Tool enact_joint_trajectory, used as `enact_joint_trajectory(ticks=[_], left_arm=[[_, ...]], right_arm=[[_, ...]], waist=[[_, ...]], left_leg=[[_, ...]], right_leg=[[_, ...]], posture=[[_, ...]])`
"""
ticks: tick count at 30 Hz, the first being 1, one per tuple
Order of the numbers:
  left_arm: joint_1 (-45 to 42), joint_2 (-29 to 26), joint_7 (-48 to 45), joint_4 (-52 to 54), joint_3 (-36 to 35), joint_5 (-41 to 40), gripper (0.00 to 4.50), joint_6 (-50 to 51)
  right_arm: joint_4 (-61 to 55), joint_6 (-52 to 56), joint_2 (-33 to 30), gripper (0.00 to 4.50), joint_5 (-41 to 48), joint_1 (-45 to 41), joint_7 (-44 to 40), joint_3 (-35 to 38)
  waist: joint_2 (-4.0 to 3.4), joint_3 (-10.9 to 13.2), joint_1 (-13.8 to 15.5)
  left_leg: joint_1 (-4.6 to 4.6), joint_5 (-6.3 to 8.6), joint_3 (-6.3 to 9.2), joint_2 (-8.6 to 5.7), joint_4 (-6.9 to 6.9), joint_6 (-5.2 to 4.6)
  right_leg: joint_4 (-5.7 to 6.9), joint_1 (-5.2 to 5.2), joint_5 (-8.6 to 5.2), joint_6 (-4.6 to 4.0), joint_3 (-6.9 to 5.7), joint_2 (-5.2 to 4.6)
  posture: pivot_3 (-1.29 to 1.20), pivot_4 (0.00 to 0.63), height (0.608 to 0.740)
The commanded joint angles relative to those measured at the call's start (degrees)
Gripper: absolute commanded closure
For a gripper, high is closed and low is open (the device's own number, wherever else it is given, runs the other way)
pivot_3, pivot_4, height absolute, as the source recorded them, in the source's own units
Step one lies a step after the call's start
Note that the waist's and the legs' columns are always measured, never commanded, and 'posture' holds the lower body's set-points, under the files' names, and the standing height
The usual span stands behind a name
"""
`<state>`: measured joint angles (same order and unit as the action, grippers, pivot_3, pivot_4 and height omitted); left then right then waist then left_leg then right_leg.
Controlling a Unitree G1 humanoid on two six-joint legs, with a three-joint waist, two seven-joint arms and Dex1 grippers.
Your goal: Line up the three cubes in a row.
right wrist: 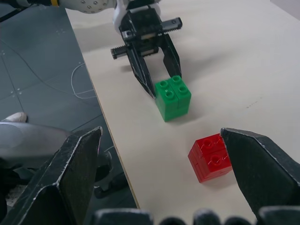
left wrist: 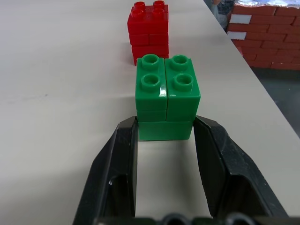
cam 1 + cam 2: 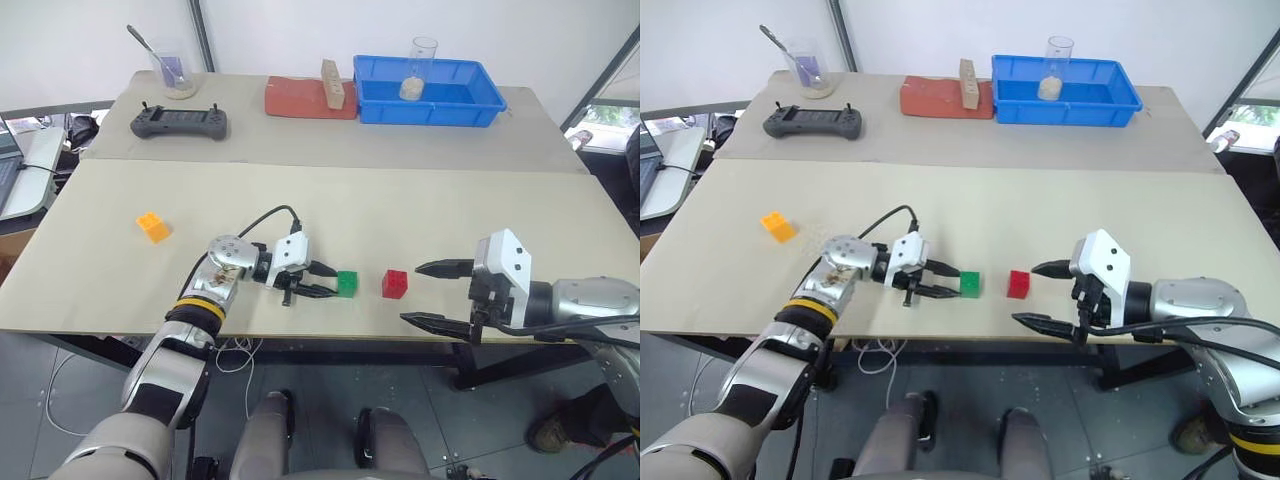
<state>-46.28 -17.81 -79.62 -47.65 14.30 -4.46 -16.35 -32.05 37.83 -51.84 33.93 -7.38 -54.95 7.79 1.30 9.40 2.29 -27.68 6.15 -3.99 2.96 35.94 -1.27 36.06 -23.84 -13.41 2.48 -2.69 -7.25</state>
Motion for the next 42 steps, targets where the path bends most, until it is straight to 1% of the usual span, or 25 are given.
enact_joint_trajectory(ticks=[1,5,10,13,31,33,35,37,38,40,42], left_arm=[[-2.4,1.0,1.3,-3.8,-0.5,1.2,3.24,-2.5],[-4.3,2.0,2.4,-7.0,-1.0,1.5,3.24,-3.7],[-5.0,2.4,1.6,-8.6,-1.0,2.0,3.24,-5.4],[-5.0,2.8,0.7,-8.9,-1.0,1.9,3.24,-5.9],[-5.5,4.6,0.0,-9.2,-1.1,2.7,3.24,-5.0],[-5.6,4.8,0.0,-9.4,-1.3,2.6,2.21,-4.6],[-5.7,4.8,-0.2,-9.4,-1.4,2.6,1.38,-4.2],[-5.7,4.7,-0.5,-9.1,-1.5,2.4,0.32,-4.1],[-5.5,4.5,-0.6,-8.7,-1.6,2.3,0.04,-4.0],[-5.4,4.3,-0.8,-8.2,-1.8,2.0,0.04,-3.8],[-4.2,3.0,-0.8,-5.1,-2.7,0.9,0.04,-2.5]], right_arm=[[-0.6,-1.8,-0.6,0.00,-0.2,0.2,0.1,2.3],[-0.7,-1.9,-0.6,0.00,-0.2,0.3,0.4,2.2],[-0.5,-1.3,-0.3,0.00,-0.2,-1.2,1.2,1.3],[-0.7,-0.6,-0.1,0.00,0.2,-2.3,1.8,0.7],[-0.7,0.4,0.2,0.00,1.0,-4.1,3.0,-0.3],[-0.7,0.4,0.2,0.00,1.1,-4.2,3.0,-0.3],[-0.5,0.3,0.2,0.00,1.1,-4.4,3.0,-0.4],[-0.3,0.2,0.3,0.00,1.0,-4.7,2.9,-0.6],[-0.1,0.2,0.3,0.00,1.0,-4.8,2.9,-0.7],[0.3,0.1,0.4,0.00,0.9,-5.1,2.8,-0.9],[0.5,-0.1,0.6,0.00,1.0,-5.8,2.9,-1.2]], waist=[[0.00,0.0,0.0],[0.00,0.0,0.0],[0.00,0.0,0.0],[0.00,0.0,0.0],[0.00,0.0,0.1],[0.00,0.0,0.1],[0.00,0.0,0.0],[0.00,0.0,0.0],[0.00,0.0,0.0],[0.00,0.0,0.0],[0.00,0.0,-0.1]], left_leg=[[0.00,0.00,0.00,0.00,0.00,0.00],[0.00,0.00,0.00,0.00,0.01,-0.01],[0.00,0.00,0.00,-0.01,0.01,-0.01],[0.00,0.00,0.01,-0.01,0.02,0.00],[0.00,-0.01,0.01,-0.02,0.03,-0.01],[0.00,-0.01,0.01,-0.02,0.04,-0.01],[0.00,-0.01,0.01,-0.02,0.04,-0.02],[0.00,-0.01,0.01,-0.01,0.04,-0.02],[0.00,-0.01,0.01,-0.01,0.04,-0.02],[0.00,-0.01,0.01,-0.01,0.04,-0.02],[0.00,-0.01,0.01,-0.01,0.04,-0.02]], right_leg=[[0.00,0.00,0.00,0.00,0.00,0.00],[0.00,0.01,0.01,0.02,0.00,0.00],[0.00,0.02,0.06,0.02,0.00,0.00],[0.00,0.02,0.23,0.28,0.00,0.00],[0.00,0.04,0.28,0.24,0.00,0.00],[0.00,0.04,0.28,0.25,0.00,0.00],[0.00,0.04,0.28,0.25,0.00,0.00],[0.01,0.04,0.29,0.24,0.00,0.00],[0.01,0.03,0.29,0.24,0.00,0.00],[0.01,0.03,0.30,0.22,0.00,0.00],[0.02,0.03,0.31,0.21,0.00,0.00]], posture=[[0.00,0.150,0.740],[0.00,0.150,0.740],[0.00,0.150,0.740],[0.00,0.150,0.740],[0.00,0.150,0.740],[0.00,0.150,0.740],[0.00,0.150,0.740],[0.00,0.150,0.740],[0.00,0.150,0.740],[0.00,0.150,0.740],[0.00,0.150,0.740]])
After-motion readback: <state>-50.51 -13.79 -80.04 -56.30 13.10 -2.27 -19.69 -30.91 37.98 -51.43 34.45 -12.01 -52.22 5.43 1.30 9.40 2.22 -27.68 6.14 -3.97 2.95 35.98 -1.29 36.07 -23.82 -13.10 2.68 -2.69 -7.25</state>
